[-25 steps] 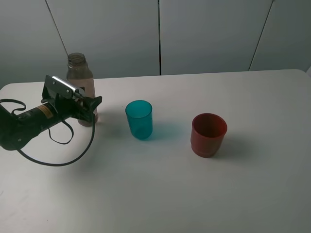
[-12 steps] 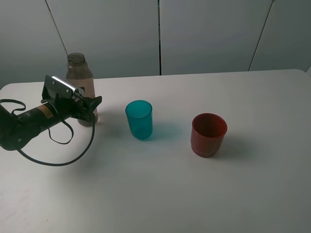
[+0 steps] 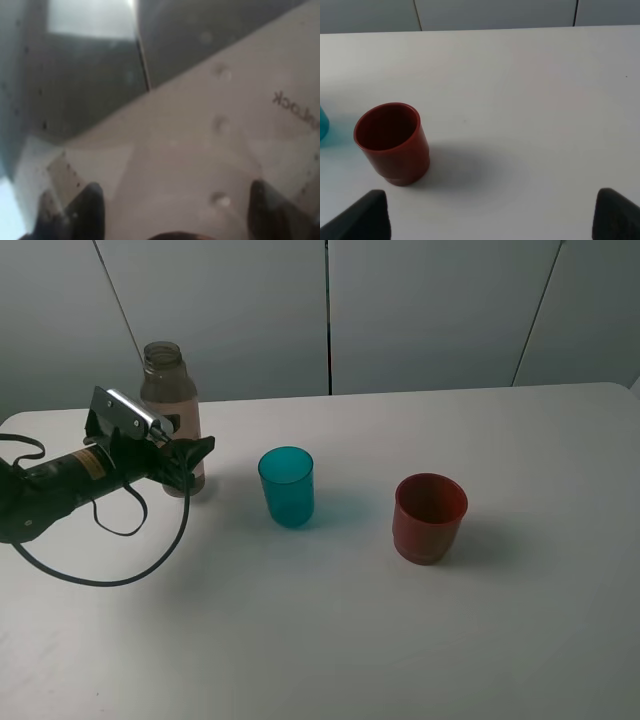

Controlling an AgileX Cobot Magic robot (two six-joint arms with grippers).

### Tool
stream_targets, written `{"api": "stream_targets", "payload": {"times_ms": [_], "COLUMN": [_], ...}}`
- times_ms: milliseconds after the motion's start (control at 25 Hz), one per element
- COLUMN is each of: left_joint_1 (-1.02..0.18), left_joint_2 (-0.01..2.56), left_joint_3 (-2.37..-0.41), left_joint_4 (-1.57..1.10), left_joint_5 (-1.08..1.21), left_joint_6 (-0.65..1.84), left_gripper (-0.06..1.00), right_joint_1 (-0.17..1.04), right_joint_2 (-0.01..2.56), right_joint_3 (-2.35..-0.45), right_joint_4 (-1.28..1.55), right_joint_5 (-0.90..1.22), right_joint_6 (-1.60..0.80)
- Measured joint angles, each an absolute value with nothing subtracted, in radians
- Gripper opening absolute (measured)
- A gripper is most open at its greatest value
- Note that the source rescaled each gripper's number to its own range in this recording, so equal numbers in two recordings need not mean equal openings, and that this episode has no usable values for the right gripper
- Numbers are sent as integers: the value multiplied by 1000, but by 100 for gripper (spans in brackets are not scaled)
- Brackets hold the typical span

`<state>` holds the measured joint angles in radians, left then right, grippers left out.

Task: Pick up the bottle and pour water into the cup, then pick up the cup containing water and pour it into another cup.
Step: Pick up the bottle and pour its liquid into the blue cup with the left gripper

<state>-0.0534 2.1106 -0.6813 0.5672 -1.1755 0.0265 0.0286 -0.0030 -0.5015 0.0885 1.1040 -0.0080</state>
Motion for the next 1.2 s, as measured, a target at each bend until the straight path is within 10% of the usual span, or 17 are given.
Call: {"api": "stream_targets", "payload": {"times_ms": [1200], "left_joint_1": [-152], "left_joint_2": [1846], "left_joint_3": [-679], "left_joint_4": [763], "left_joint_5": [-561], "left_joint_6": [389], "left_gripper": [1], "right_joint_1": [29], "right_joint_2": [-3], "right_joint_3": [-501], "right_joint_4": [89], "right_joint_5": [1104], "right_joint_6": [-8]}}
